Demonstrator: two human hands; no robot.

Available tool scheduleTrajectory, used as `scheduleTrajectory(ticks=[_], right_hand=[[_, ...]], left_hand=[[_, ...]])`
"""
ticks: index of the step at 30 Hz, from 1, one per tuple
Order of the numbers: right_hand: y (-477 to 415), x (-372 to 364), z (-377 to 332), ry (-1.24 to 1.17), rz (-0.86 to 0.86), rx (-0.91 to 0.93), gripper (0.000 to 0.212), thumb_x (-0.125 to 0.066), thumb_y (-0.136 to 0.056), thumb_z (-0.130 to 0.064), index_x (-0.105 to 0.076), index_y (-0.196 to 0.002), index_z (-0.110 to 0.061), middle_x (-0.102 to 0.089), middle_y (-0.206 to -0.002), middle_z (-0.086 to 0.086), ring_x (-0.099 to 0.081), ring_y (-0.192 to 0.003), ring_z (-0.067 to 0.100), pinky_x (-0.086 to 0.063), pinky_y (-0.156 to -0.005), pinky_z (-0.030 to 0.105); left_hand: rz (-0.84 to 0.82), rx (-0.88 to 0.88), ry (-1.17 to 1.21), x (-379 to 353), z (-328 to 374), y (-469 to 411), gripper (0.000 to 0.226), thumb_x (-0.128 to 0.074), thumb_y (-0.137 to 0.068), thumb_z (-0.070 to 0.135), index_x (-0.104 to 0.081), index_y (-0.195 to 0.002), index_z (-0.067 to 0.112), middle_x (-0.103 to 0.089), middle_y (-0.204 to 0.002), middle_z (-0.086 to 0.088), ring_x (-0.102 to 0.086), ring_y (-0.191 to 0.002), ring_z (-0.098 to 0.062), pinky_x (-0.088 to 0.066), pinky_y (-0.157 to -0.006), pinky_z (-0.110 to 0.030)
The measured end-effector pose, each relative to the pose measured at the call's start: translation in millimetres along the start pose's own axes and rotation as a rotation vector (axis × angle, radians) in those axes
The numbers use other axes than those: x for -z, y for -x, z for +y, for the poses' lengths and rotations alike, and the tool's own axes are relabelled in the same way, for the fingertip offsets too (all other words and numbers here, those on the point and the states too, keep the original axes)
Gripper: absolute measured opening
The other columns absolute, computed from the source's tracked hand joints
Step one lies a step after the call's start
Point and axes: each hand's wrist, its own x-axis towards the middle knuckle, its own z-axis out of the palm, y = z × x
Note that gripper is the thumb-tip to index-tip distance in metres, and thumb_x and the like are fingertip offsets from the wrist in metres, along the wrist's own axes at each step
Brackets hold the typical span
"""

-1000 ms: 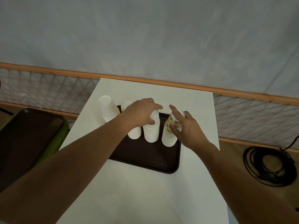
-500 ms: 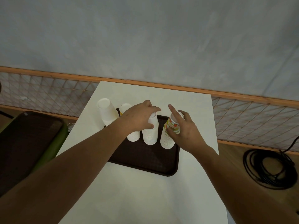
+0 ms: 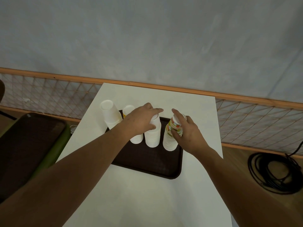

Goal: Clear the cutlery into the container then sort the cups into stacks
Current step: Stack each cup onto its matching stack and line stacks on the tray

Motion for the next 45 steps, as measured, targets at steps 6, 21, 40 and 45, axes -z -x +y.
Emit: scheduleTrajectory(ticks=[6, 21, 40, 45], right_hand=[[0, 2, -4, 0.001, -0.016, -0.018, 0.078, -0.065, -0.097, -0.031, -0.017, -0.157, -0.044, -0.044, -0.146, 0.006, -0.052, -0.132, 0.030, -0.050, -0.103, 0.042], [0, 0, -30, 0.089, 0.131, -0.013, 0.070, -0.066, -0.093, -0.038, -0.030, -0.154, -0.044, -0.023, -0.163, -0.001, -0.027, -0.147, 0.030, -0.039, -0.112, 0.050], [-33, -4, -67, 0.424, -0.005, 0.265, 0.057, -0.051, -0.098, -0.050, -0.035, -0.152, -0.047, -0.031, -0.165, -0.001, -0.019, -0.154, 0.031, -0.009, -0.122, 0.063], [-38, -9, -71, 0.479, -0.076, 0.239, 0.043, -0.050, -0.104, -0.041, -0.047, -0.147, -0.044, -0.044, -0.157, -0.002, -0.034, -0.148, 0.025, -0.003, -0.123, 0.061]], left_hand=[[0.024, 0.006, 0.005, -1, -1, 3, 0.083, -0.078, -0.087, 0.033, -0.032, -0.156, 0.041, -0.048, -0.139, -0.002, -0.058, -0.116, -0.023, -0.052, -0.089, -0.031], [0.240, 0.092, 0.024, 41, -50, 38, 0.055, -0.058, -0.086, 0.060, -0.055, -0.138, 0.041, -0.057, -0.139, 0.008, -0.052, -0.124, -0.022, -0.047, -0.101, -0.045], [0.188, 0.127, -0.162, 23, -72, 46, 0.084, -0.070, -0.081, 0.065, -0.035, -0.154, 0.043, -0.037, -0.162, -0.002, -0.035, -0.147, -0.033, -0.028, -0.120, -0.058], [0.115, 0.188, -0.223, 18, -82, 51, 0.074, -0.057, -0.094, 0.061, -0.021, -0.158, 0.047, -0.029, -0.167, -0.005, -0.022, -0.153, -0.042, -0.020, -0.122, -0.064]])
